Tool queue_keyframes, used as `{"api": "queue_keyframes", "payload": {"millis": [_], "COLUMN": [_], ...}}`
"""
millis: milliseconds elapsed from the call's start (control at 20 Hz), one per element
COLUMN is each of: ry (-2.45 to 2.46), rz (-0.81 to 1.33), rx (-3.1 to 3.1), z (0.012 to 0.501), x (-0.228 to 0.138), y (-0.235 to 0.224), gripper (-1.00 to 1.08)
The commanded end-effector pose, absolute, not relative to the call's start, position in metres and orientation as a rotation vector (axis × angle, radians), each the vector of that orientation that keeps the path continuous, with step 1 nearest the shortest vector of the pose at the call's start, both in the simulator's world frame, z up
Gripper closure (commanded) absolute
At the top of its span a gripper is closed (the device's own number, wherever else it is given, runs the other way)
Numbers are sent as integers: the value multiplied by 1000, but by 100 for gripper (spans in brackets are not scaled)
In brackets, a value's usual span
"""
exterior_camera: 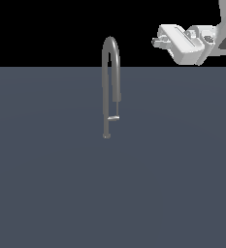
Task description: Turn on the faucet by rotating a designated handle.
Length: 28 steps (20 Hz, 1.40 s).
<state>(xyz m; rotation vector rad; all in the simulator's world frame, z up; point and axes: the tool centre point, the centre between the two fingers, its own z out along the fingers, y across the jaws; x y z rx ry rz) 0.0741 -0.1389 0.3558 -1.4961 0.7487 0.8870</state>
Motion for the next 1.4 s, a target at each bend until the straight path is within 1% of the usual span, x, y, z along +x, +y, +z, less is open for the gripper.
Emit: {"api": "queue_keyframes", "payload": {"millis": [0, 350, 650, 1000, 1350], "ry": [795, 924, 1006, 1057, 1060], "rz": [970, 1174, 1286, 1350, 1356], "rx": [-1478, -1453, -1451, -1454, -1447], "z": [322, 236, 188, 159, 157], "x": [86, 104, 108, 107, 107], "y": [-120, -66, -33, -13, -13], "gripper": [108, 108, 108, 108, 108]}}
